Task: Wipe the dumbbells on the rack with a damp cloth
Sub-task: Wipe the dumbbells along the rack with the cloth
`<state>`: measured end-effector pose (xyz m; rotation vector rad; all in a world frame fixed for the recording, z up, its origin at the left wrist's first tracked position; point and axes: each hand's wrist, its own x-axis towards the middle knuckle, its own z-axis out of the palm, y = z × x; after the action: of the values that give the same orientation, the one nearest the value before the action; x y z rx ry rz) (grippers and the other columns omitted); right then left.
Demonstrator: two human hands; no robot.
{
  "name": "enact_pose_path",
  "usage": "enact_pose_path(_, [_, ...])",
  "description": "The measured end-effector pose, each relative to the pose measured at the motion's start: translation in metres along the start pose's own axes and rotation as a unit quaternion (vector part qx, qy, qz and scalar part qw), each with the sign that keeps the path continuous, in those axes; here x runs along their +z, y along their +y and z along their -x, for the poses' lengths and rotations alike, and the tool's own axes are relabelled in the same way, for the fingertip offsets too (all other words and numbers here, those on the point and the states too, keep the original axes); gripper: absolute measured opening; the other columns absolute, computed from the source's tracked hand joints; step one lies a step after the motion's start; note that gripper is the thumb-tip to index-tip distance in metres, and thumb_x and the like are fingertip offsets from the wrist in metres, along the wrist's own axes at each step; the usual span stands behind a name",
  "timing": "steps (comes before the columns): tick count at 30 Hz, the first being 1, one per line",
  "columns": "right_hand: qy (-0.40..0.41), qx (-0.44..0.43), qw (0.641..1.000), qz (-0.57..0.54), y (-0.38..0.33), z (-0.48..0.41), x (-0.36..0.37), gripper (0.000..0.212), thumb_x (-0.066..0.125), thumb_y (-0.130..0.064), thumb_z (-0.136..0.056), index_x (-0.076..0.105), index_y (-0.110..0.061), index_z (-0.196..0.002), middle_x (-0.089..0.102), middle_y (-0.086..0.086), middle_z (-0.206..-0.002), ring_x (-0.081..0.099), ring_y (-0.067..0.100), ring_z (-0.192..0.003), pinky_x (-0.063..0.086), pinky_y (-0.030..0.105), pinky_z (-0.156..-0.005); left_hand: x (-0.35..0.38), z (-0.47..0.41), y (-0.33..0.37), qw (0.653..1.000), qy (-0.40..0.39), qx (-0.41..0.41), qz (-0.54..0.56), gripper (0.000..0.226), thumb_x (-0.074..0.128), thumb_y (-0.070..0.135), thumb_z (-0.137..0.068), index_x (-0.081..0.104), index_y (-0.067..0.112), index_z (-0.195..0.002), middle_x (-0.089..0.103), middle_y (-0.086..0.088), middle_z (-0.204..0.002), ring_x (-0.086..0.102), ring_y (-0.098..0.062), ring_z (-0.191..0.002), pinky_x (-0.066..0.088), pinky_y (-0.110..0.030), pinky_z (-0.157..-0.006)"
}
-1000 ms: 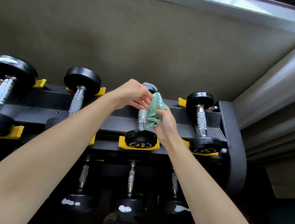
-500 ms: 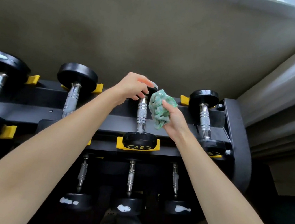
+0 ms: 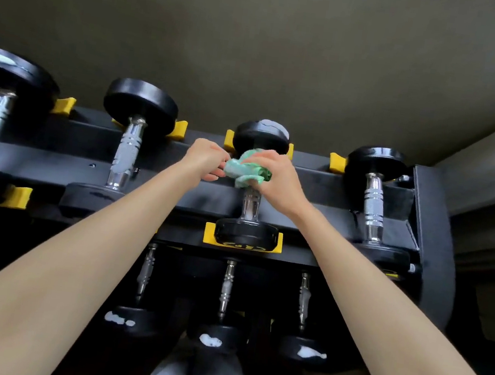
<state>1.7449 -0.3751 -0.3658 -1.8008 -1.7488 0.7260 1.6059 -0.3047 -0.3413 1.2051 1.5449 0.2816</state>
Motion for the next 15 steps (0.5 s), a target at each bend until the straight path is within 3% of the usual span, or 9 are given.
enact_pose_path(4, [-0.091, -0.036, 0.995, 0.023, -0.012, 0.011, 0.001, 0.028, 0.062, -0.003, -0.078, 0.071, -0.011, -0.103, 0.068, -0.002, -0.098, 0.039, 0.009, -0.084, 0.030, 0.012, -0.076, -0.002, -0.001, -0.004, 1.000, 0.002, -0.010, -0.005, 0.025, 0.044, 0.010, -0.095, 0.062, 0.004, -0.111, 0.062, -0.007, -0.091, 0.055, -0.011, -0.063, 0.046, -0.018, -0.056])
enact_pose_path(7, [-0.148, -0.003, 0.989, 0.001, -0.017, 0.019, -0.001, 0.025, 0.060, -0.005, -0.076, 0.074, -0.012, -0.095, 0.060, -0.013, -0.072, 0.047, 0.006, -0.067, 0.034, 0.019, -0.064, -0.005, 0.001, -0.004, 1.000, 0.006, -0.018, -0.005, 0.026, 0.047, 0.013, -0.095, 0.061, 0.004, -0.116, 0.063, -0.009, -0.100, 0.058, -0.012, -0.069, 0.046, -0.018, -0.057])
enact_pose_path(10, [-0.173, 0.066, 0.982, -0.037, -0.017, 0.025, -0.007, 0.025, 0.064, -0.010, -0.078, 0.072, -0.015, -0.101, 0.064, -0.006, -0.078, 0.053, 0.006, -0.069, 0.040, 0.019, -0.061, -0.007, 0.005, -0.003, 1.000, 0.010, -0.022, -0.008, 0.028, 0.047, 0.014, -0.096, 0.059, 0.003, -0.120, 0.064, -0.011, -0.109, 0.060, -0.014, -0.079, 0.046, -0.017, -0.058])
enact_pose_path(15, [-0.147, 0.141, 0.971, -0.122, -0.013, 0.039, -0.017, 0.019, 0.066, -0.011, -0.078, 0.073, -0.013, -0.095, 0.070, 0.006, -0.087, 0.058, 0.015, -0.077, 0.046, 0.029, -0.072, -0.004, 0.012, -0.001, 1.000, -0.001, -0.020, -0.007, 0.028, 0.045, 0.012, -0.097, 0.059, 0.003, -0.119, 0.064, -0.011, -0.112, 0.056, -0.009, -0.065, 0.045, -0.017, -0.055])
